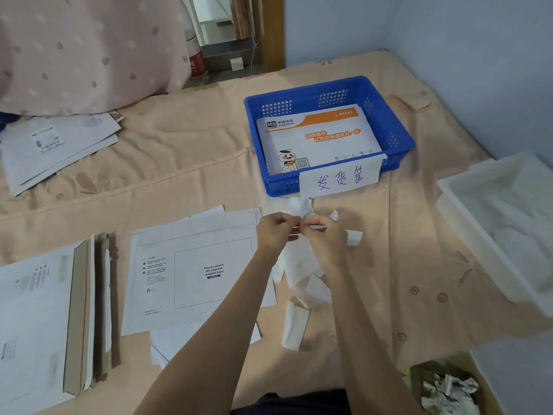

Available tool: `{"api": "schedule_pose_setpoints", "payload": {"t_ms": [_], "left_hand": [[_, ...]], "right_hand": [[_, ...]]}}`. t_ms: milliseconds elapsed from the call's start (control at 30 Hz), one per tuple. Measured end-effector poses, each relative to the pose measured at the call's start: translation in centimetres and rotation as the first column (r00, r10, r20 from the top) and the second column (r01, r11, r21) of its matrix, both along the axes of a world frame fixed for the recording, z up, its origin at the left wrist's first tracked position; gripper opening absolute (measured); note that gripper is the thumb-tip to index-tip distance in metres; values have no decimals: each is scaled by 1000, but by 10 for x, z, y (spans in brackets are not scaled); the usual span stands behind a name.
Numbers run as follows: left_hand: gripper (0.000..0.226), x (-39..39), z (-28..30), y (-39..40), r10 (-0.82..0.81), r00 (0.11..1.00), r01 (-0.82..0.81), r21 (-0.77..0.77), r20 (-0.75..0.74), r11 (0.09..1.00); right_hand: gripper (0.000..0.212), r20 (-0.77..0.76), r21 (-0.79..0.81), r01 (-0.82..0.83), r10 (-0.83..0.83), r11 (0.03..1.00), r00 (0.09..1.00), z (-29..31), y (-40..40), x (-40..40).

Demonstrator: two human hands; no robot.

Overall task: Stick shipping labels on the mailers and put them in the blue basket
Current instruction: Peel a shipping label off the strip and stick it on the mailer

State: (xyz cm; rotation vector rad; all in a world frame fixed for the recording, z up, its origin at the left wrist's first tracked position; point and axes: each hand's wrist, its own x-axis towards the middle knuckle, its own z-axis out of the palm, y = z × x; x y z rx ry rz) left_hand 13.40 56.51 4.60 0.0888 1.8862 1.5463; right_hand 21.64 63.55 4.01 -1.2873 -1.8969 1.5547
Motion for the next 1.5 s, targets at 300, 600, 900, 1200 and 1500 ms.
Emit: {"api": "schedule_pose_setpoints", "payload": {"t_ms": [300,600,900,1200,1500], "left_hand": [[16,3,0,4,-42,998,42,1,-54,999],[19,8,-9,10,-111,986,91,-155,-125,984],[23,8,-10,11,-176,979,158,-163,-104,974],[16,5,-7,10,-60,998,60,-41,-12,997],[20,3,-4,10,-155,969,140,-87,-194,986]], "right_hand": [[10,-63,-243,57,-75,968,995,-4,3,-5],[19,-69,-389,140,-181,911,981,-2,7,-7],[10,76,-135,109,-99,985,992,-5,7,-8],[19,174,159,62,-90,985,981,0,-3,-10],[18,200,273,-18,-39,962,979,-6,2,-9]]}}
